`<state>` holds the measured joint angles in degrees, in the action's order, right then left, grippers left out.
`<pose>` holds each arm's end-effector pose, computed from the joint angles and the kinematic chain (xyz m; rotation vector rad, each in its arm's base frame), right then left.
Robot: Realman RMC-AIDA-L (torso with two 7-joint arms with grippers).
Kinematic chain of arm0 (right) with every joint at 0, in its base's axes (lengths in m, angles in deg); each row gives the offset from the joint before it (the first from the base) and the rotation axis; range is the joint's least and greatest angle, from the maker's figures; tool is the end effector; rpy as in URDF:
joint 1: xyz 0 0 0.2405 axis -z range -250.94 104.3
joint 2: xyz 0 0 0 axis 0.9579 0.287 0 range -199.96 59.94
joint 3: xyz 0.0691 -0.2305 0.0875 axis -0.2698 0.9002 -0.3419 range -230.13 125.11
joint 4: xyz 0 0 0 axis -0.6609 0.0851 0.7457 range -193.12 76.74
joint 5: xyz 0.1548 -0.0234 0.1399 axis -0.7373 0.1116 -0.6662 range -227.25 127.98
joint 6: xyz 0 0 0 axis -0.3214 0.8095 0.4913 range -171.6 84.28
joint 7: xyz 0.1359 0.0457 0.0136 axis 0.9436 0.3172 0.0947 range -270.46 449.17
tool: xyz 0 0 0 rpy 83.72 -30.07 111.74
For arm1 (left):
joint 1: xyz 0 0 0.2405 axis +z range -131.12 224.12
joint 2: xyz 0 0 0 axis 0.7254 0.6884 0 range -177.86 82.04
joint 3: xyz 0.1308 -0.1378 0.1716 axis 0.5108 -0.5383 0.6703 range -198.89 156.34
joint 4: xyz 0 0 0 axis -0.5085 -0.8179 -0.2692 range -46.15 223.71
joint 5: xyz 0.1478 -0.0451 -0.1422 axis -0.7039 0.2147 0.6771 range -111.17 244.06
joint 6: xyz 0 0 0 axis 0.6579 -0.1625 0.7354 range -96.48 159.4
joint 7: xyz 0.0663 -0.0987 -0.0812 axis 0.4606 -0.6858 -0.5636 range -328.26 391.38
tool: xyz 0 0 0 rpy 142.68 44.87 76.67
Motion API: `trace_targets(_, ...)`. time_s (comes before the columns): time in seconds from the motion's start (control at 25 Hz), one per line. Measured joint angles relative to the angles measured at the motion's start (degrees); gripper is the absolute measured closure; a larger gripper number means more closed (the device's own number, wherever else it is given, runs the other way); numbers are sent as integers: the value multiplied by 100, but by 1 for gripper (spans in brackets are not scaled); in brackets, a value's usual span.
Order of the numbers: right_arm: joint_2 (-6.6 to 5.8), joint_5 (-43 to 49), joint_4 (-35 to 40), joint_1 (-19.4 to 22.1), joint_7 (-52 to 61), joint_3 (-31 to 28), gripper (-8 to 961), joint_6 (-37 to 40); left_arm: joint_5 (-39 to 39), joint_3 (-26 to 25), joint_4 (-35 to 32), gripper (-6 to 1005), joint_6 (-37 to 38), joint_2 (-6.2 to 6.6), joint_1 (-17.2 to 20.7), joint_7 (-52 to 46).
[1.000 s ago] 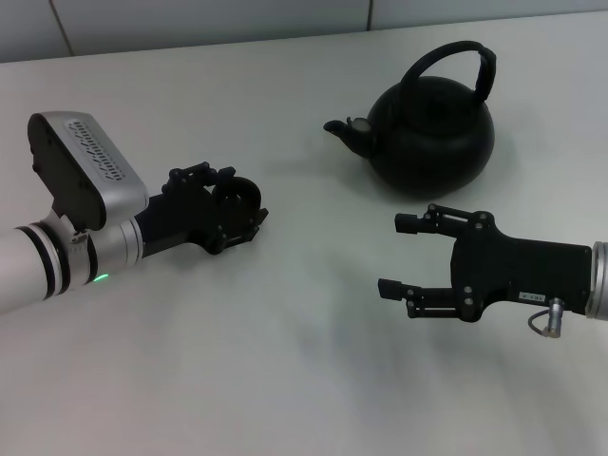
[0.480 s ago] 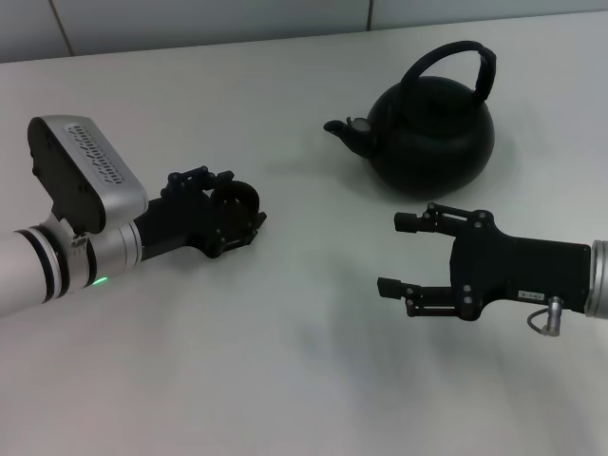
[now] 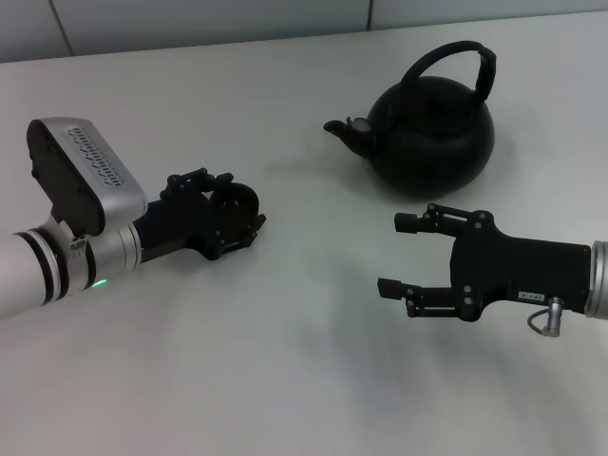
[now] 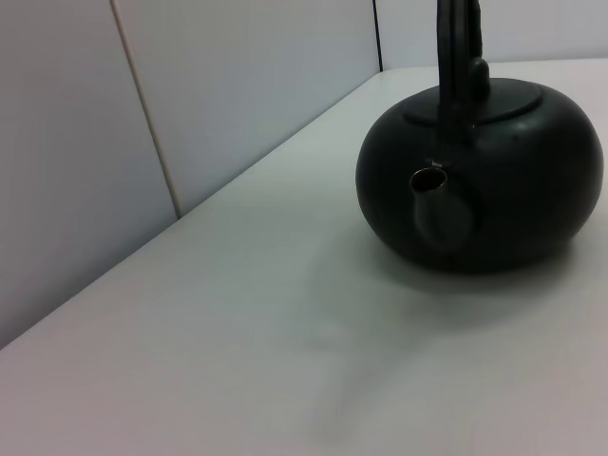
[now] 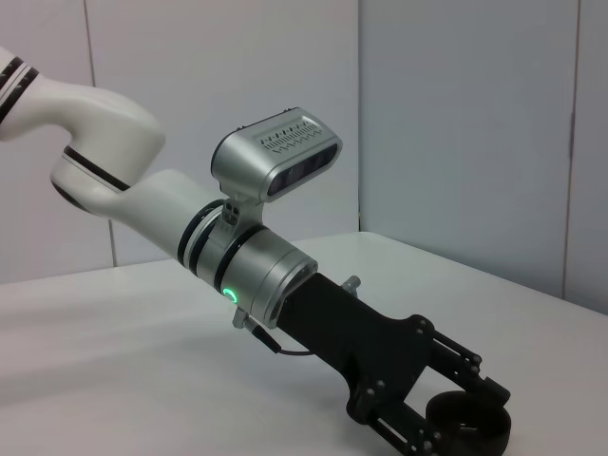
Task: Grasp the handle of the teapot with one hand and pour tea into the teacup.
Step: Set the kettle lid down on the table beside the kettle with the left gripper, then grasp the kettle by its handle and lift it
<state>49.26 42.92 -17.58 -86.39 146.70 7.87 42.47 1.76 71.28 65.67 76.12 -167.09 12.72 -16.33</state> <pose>0.2927 0.2641 -0.0176 -2.6455 0.2958 0.7406 -0.2540 0.3603 -0.1022 -2.5838 -0.2170 -0.3020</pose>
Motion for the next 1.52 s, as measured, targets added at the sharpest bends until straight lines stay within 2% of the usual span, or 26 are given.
trace_targets(0.32, 0, -1, 0, 5, -1, 0, 135, -1, 0, 0, -1, 282, 40, 0, 18, 21)
trace_targets(0.56, 0, 4, 0, -2, -1, 0, 136, -11, 0, 0, -37, 160, 144, 0, 42, 30)
trace_targets(0.8, 0, 4, 0, 10, -5, -6, 135, -18, -23, -15, -234, 155, 436, 32, 212, -11)
trace_targets(0.84, 0, 2, 0, 12, -8, -11, 135, -18, -36, -21, -434, 155, 498, 49, 373, -26)
trace_targets(0.92, 0, 0, -4, 12, -16, -18, 135, -19, -36, -21, -434, 155, 498, 49, 373, -26)
trace_targets(1.0, 0, -6, -8, 14, -18, -29, 135, -22, -37, -41, -1041, 155, 530, 88, 923, -31)
trace_targets(1.28, 5, -115, -131, 76, -145, -527, 136, 108, -42, -146, -1227, 155, 538, 179, 1332, -36)
trace_targets(1.52, 5, -1386, -910, 238, -859, -1217, 134, 177, -42, -243, -1259, 155, 757, 314, 1667, -105)
